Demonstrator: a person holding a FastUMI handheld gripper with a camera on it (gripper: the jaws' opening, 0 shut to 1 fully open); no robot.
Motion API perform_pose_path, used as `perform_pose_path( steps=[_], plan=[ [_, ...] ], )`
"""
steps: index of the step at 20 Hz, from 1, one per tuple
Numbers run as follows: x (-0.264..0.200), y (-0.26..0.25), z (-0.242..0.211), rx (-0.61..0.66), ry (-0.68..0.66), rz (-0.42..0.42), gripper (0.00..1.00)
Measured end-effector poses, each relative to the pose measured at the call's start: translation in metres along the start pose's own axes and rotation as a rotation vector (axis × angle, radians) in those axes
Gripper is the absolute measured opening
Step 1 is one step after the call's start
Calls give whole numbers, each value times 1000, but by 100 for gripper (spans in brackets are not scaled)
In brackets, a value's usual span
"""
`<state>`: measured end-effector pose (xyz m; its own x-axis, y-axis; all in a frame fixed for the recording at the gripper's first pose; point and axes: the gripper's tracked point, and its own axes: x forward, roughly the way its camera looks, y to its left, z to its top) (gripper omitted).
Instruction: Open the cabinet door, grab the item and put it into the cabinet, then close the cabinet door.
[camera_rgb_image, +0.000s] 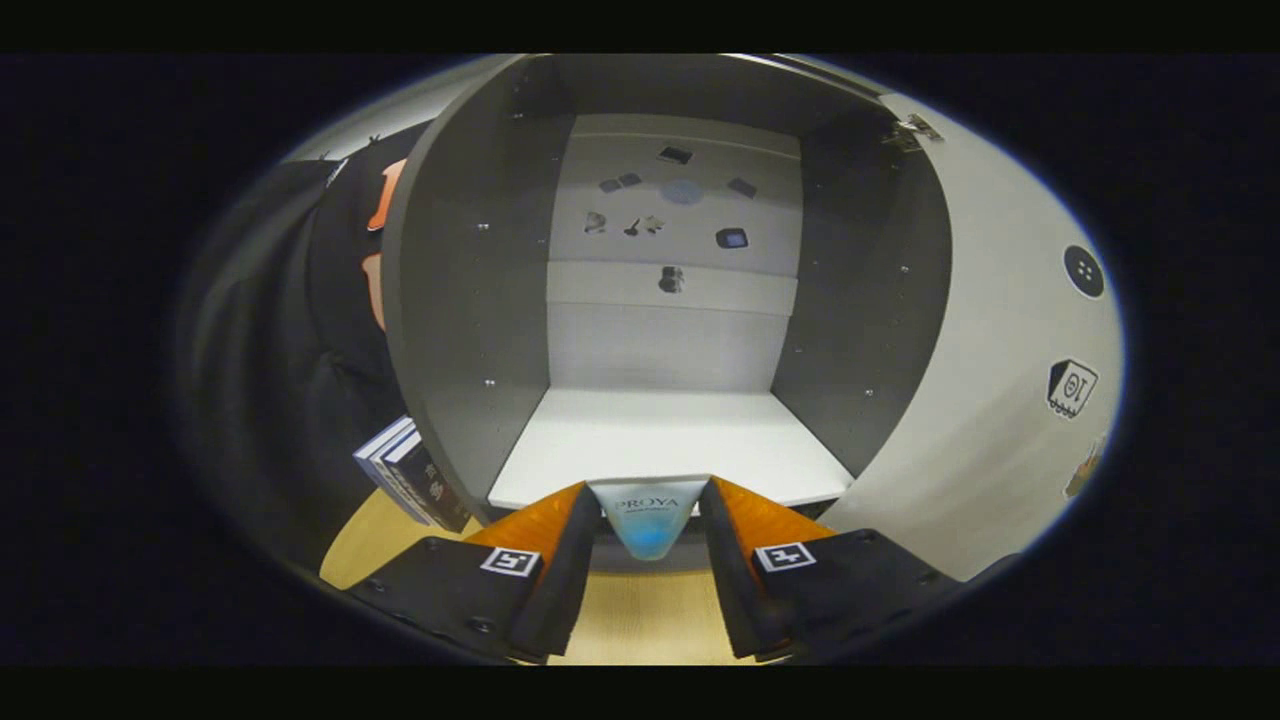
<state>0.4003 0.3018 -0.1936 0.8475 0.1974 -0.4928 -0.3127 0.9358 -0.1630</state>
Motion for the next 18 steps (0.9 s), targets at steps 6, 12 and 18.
perform_pose_path(
  steps=[6,12,18],
  plan=[
    [46,-22,31,2,19,-40,64],
    [79,-44,22,35,96,-47,64],
    [84,-50,24,44,87,-41,69]
  ],
)
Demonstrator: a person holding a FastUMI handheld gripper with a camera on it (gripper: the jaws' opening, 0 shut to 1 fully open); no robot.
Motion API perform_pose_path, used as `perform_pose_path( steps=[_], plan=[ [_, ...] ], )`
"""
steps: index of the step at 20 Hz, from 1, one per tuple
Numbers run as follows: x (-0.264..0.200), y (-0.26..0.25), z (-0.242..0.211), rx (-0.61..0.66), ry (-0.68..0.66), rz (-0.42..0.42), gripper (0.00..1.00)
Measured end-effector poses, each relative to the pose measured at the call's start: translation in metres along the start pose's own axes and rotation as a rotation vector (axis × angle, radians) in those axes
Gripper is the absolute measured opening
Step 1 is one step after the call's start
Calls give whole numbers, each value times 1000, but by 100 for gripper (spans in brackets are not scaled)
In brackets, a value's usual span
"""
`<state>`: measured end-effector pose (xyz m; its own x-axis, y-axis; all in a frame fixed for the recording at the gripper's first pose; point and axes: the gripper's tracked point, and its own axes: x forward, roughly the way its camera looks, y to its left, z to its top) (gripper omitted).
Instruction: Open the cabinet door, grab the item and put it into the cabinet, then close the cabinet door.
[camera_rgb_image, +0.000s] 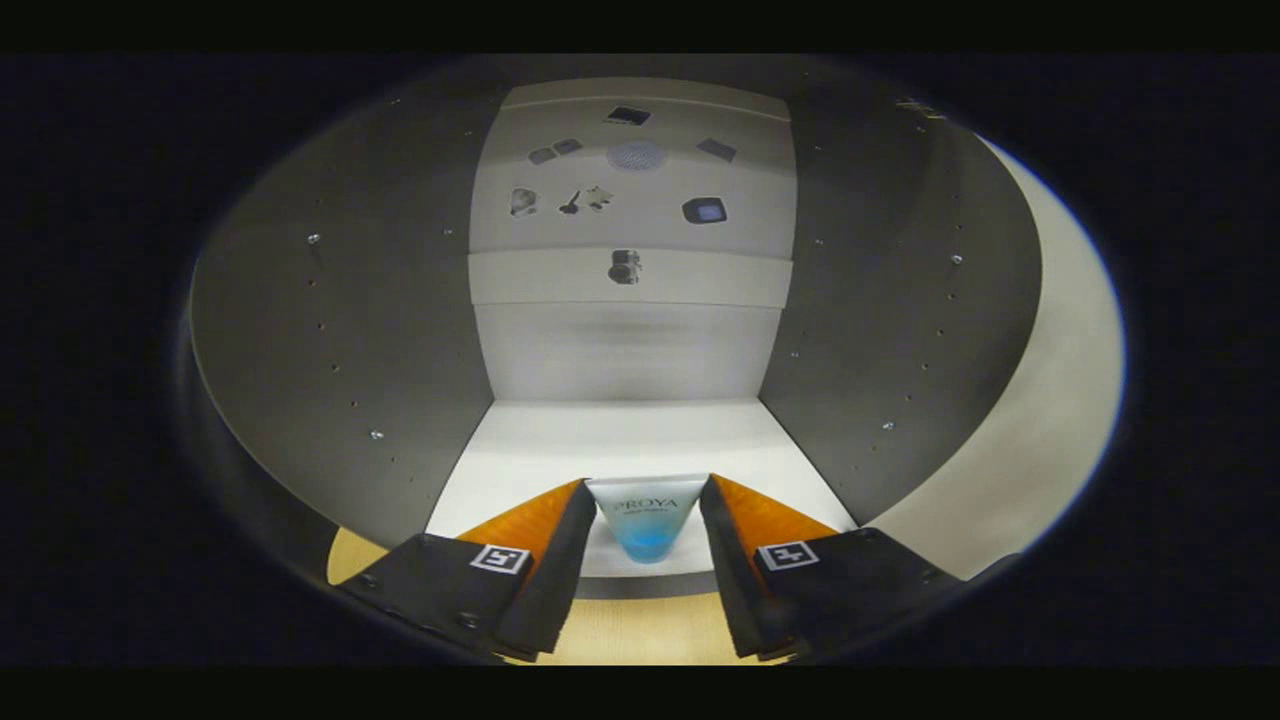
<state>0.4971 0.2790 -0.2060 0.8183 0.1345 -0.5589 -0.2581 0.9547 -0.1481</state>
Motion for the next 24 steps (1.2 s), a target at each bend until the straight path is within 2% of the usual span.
perform_pose_path(
  steps=[8,11,14,21,24],
  plan=[
    [-61,1,3,35,-159,27,98],
    [-98,6,-8,54,-213,55,98],
    [-140,4,-17,51,-278,48,98],
    [-254,-10,-50,82,-385,-10,98],
    [-307,-30,-70,79,-413,-61,98]
  ],
)
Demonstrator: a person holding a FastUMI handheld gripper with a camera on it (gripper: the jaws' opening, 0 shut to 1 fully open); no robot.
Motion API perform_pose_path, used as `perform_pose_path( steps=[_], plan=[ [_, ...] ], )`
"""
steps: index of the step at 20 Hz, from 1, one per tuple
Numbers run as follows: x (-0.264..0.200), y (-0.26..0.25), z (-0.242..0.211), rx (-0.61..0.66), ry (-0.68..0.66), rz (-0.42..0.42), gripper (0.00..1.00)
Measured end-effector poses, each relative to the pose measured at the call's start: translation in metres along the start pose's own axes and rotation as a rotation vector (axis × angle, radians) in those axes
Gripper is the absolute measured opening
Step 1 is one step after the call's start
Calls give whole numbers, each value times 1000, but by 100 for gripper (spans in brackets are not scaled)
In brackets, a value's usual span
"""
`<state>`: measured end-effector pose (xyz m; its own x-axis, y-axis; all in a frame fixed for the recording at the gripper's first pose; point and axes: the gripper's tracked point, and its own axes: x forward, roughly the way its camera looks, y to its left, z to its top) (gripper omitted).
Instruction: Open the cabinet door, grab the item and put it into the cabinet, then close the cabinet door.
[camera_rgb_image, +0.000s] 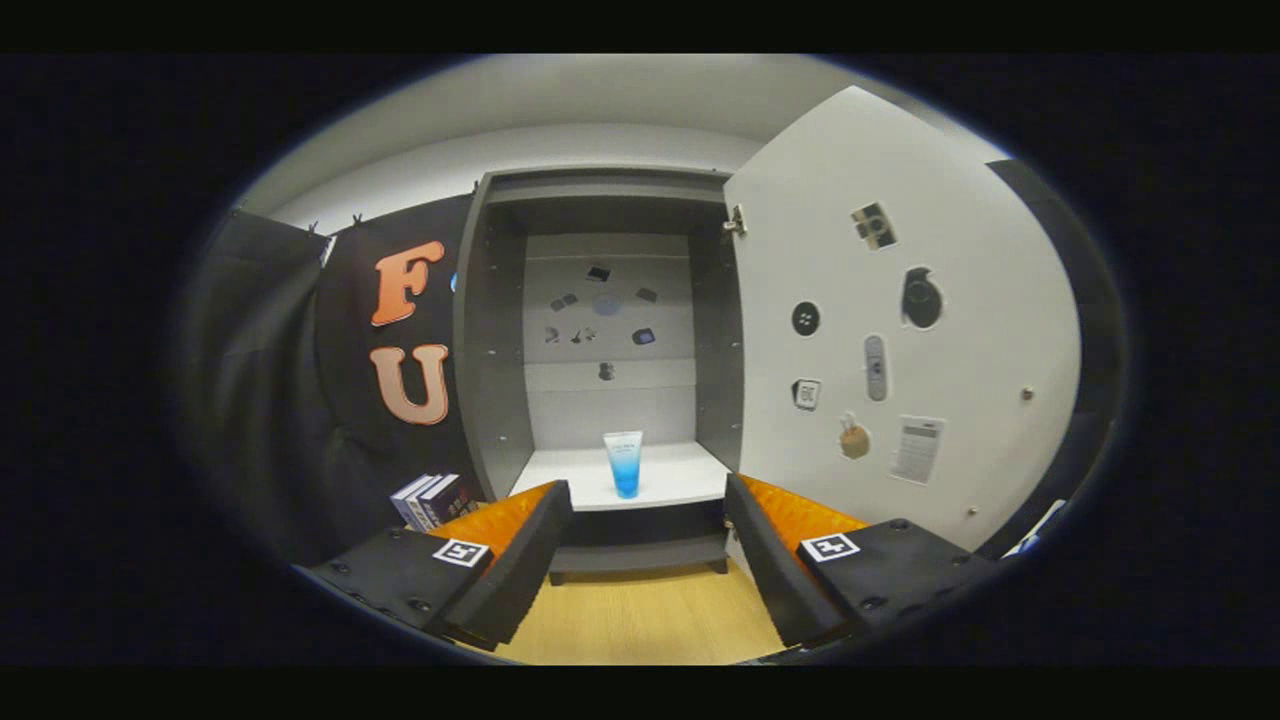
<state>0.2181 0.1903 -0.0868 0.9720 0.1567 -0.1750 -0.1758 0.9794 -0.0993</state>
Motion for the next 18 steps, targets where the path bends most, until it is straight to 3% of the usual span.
perform_pose_path(
  steps=[10,13,18],
  plan=[
    [-126,-128,-7,3,-25,-257,98],
    [-140,-172,-16,27,-22,-336,98],
    [-126,-229,-50,51,10,-420,99]
  ],
)
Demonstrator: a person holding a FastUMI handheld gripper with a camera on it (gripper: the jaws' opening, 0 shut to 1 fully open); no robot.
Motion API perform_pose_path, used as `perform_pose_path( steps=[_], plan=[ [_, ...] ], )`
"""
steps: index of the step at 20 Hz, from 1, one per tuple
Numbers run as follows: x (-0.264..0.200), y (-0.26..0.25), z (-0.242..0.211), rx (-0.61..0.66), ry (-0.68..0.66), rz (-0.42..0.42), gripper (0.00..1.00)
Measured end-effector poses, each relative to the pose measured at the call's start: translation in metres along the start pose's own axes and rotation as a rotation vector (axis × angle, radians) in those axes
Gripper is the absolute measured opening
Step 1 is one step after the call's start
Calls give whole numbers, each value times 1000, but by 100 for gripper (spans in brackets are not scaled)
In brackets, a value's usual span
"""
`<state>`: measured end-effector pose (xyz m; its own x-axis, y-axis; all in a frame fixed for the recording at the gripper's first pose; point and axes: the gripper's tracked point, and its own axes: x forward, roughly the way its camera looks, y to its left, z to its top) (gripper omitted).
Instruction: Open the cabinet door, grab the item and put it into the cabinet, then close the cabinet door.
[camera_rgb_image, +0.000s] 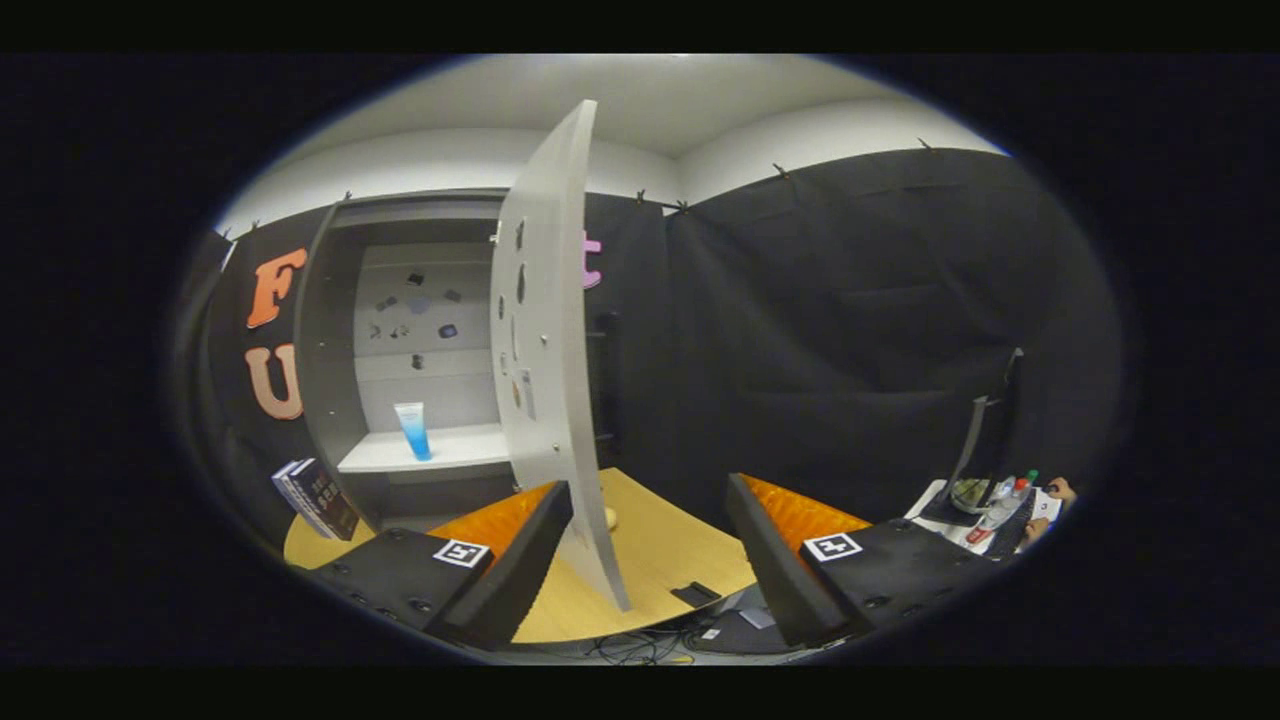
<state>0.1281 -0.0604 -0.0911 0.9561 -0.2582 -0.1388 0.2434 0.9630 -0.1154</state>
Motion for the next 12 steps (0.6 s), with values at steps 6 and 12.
perform_pose_path(
  steps=[6,12],
  plan=[
    [44,-31,-39,13,63,-63,99],
    [62,-26,-46,21,72,-29,98]
  ],
)
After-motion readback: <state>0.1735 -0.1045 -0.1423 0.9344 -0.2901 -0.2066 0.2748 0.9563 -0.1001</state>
